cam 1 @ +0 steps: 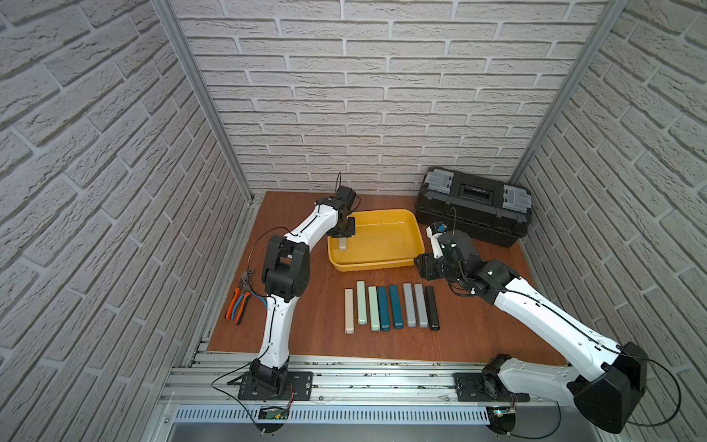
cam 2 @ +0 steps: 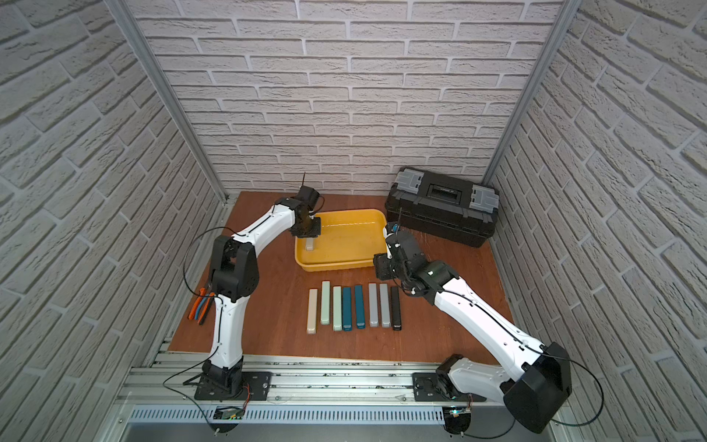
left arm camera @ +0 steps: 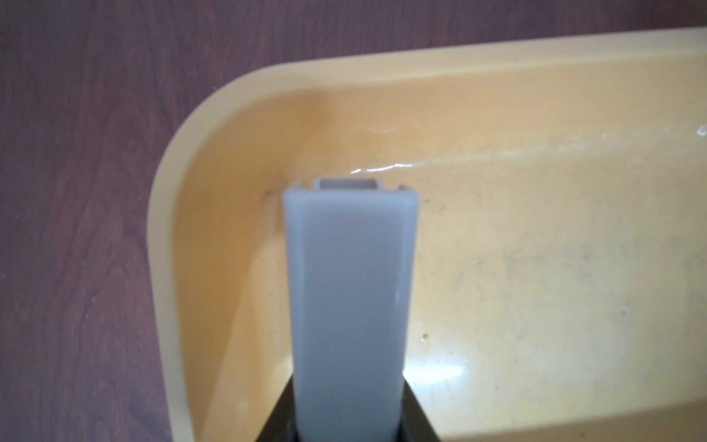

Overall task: Put the pruning pliers into the storage box
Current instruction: Place the pruning pliers in the storage box.

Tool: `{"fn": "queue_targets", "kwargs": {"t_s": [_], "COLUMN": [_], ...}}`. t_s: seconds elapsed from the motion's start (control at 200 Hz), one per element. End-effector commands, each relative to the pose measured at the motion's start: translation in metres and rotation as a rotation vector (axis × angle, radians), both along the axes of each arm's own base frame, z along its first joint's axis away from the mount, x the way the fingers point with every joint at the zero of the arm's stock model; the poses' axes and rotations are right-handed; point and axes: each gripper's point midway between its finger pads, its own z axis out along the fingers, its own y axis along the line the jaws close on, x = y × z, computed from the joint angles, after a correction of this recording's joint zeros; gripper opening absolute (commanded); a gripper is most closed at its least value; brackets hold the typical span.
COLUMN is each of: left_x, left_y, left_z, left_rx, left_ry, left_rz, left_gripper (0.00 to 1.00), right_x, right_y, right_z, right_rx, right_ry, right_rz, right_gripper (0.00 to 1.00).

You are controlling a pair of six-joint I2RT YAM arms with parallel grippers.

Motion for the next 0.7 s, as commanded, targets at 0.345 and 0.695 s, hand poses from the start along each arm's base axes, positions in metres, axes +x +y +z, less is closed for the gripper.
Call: {"fn": "queue_targets", "kwargs": {"t_s": [0.345,0.695], "left_x": [0.018,0.013], "left_y": [0.025,0.021], "left_z": [-0.039,-0.056], "left_rx": [0.068,0.061], "left_ry": [0.041,0.073], "left_rz": [0.063,0.065], "left_gripper": [0.05,0.06], "right_x": [0.020,0.025], "right_y": [0.016,0.020], "right_z": [-0.021,-0.027], "right_rx": [-0.033,-0.032], "right_ry": [0.049,0.063], "right_rz": [0.021,0.019], "right_gripper": [0.63,0.63]}}
